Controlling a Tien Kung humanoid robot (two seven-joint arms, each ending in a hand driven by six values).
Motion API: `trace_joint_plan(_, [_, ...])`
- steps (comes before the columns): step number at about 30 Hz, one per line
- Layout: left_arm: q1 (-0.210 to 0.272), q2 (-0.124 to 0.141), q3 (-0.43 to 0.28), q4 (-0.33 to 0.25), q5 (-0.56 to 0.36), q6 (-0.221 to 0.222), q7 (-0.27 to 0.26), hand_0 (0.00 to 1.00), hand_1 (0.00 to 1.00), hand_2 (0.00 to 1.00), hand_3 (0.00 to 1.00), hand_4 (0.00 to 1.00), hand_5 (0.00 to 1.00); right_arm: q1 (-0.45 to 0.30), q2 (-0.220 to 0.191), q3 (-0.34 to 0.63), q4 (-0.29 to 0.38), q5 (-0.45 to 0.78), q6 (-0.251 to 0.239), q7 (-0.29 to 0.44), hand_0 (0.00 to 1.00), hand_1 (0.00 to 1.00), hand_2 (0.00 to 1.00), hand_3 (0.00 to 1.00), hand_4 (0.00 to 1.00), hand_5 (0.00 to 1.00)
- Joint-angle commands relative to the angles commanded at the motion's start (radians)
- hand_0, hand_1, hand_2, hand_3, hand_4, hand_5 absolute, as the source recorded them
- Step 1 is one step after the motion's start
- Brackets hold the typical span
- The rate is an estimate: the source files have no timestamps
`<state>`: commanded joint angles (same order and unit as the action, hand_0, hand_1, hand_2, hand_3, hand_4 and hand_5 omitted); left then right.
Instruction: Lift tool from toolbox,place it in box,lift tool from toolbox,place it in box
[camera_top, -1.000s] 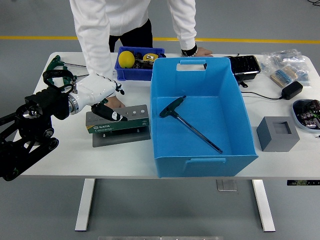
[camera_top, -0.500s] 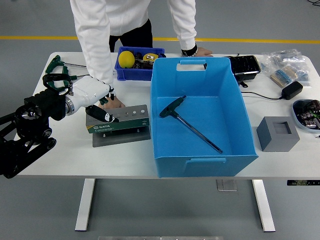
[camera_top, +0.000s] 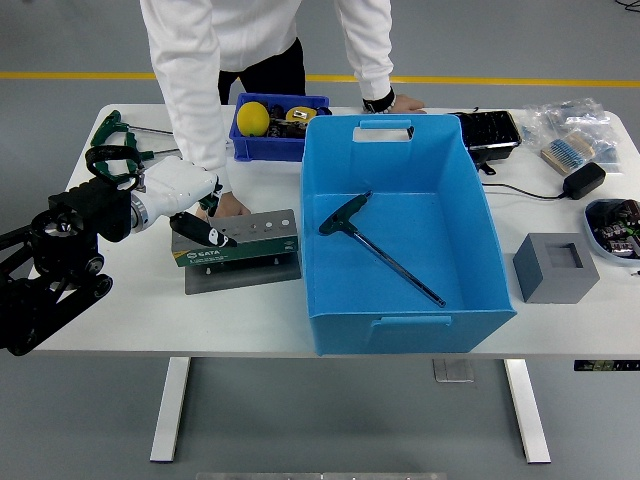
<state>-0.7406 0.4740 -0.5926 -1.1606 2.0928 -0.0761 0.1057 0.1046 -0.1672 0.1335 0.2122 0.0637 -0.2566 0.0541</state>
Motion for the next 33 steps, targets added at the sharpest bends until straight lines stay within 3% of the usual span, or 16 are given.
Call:
trace_joint_plan(10, [-0.006,-0.008,0.018,0.015,0.012,-0.003,0.002,0.579,0.521,0.531,0.414,0.998,0.762,0.001,0.0,0.0,0.0,-0.001,-0.001,0.0,0.664,0.63,0.708,0.579,0.828,0.756])
trace_joint_plan(11, [-0.007,-0.008,0.019,0.016,0.015,-0.003,0.001,0.572,0.457,0.434,0.376,0.998,0.763,0.001,0.0,0.0,0.0,-0.002,-0.001,0.0,0.664,0.63,0.708,0.579,0.828,0.756])
trace_joint_plan(16, [-0.012,-0.009,0.029,0.021,0.021,-0.005,0.001,0.572,0.457,0.434,0.376,0.998,0.763,0.0,0.0,-0.002,0.001,0.001,-0.001,0.001,0.664,0.63,0.708,0.579,0.828,0.756])
trace_joint_plan(17, [-0.013,-0.009,0.03,0.023,0.022,-0.004,0.0,0.571,0.382,0.357,0.322,0.998,0.766,0.0,0.0,-0.002,0.001,0.001,-0.001,0.001,0.664,0.63,0.707,0.578,0.828,0.756])
trace_joint_plan(22, [-0.02,-0.016,0.036,0.034,0.025,-0.009,-0.002,0.571,0.382,0.357,0.322,0.998,0.766,-0.002,0.0,-0.003,0.001,0.004,-0.001,0.002,0.664,0.63,0.707,0.578,0.828,0.756])
trace_joint_plan(23, [-0.021,-0.017,0.038,0.035,0.025,-0.009,-0.002,0.548,0.284,0.285,0.241,0.998,0.774,-0.002,0.0,-0.003,0.001,0.005,-0.001,0.002,0.665,0.631,0.708,0.577,0.828,0.757])
trace_joint_plan(33, [-0.031,-0.018,0.046,0.052,0.027,0.015,-0.015,0.525,0.247,0.257,0.218,0.998,0.776,-0.003,0.0,-0.006,0.001,0.008,-0.001,0.003,0.665,0.63,0.708,0.577,0.827,0.758])
